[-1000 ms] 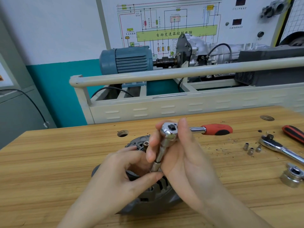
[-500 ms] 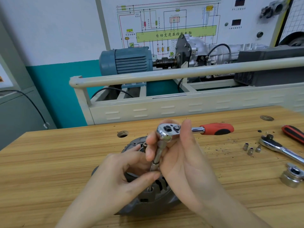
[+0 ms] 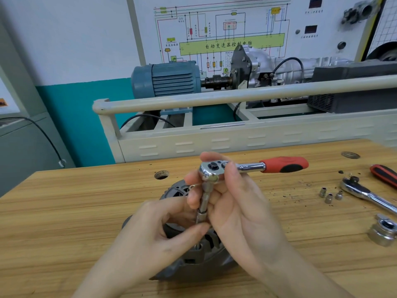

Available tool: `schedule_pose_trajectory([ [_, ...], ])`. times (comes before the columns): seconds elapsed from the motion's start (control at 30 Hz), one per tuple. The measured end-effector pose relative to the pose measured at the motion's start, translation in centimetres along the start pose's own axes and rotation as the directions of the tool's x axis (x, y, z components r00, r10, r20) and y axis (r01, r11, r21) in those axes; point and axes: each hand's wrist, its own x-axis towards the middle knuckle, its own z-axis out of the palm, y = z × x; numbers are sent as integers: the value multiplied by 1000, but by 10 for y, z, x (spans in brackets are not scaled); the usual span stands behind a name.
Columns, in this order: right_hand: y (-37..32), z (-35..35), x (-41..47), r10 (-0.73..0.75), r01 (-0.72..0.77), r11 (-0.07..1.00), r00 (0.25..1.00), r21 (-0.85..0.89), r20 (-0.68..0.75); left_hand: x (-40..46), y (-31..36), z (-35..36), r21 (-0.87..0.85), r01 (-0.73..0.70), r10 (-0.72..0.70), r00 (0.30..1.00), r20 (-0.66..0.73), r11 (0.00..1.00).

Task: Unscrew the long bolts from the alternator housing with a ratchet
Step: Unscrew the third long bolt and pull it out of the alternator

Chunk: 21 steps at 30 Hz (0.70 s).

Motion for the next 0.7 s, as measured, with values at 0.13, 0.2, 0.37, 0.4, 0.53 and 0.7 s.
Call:
schedule_pose_trajectory([
  [0.13,-2,-1,1,-5,5,1000,1000,-8,-17,0,0,2,48,-24,24,1000,-11,999],
  [0.2,-3,0,0,-8,7,1000,1000,-27,-7,1,0,2,46,-18,20,999,-41,999],
  [0.37,-3,5,-3,-56,56,995,998,-77,-1,2,1,3,62,-26,30,997,-76,998],
  [0.4,-3,5,-4,-65,65,995,998,-75,0,3,1,3,72,-25,31,996,-84,997],
  [0.53,-3,7,-5,-47,49,998,998,-48,43,2,2,2,67,-23,28,997,-69,997],
  [0.7,-3,5,-2,12,-11,1000,999,-18,31,0,0,0,86,-31,32,999,-6,996],
])
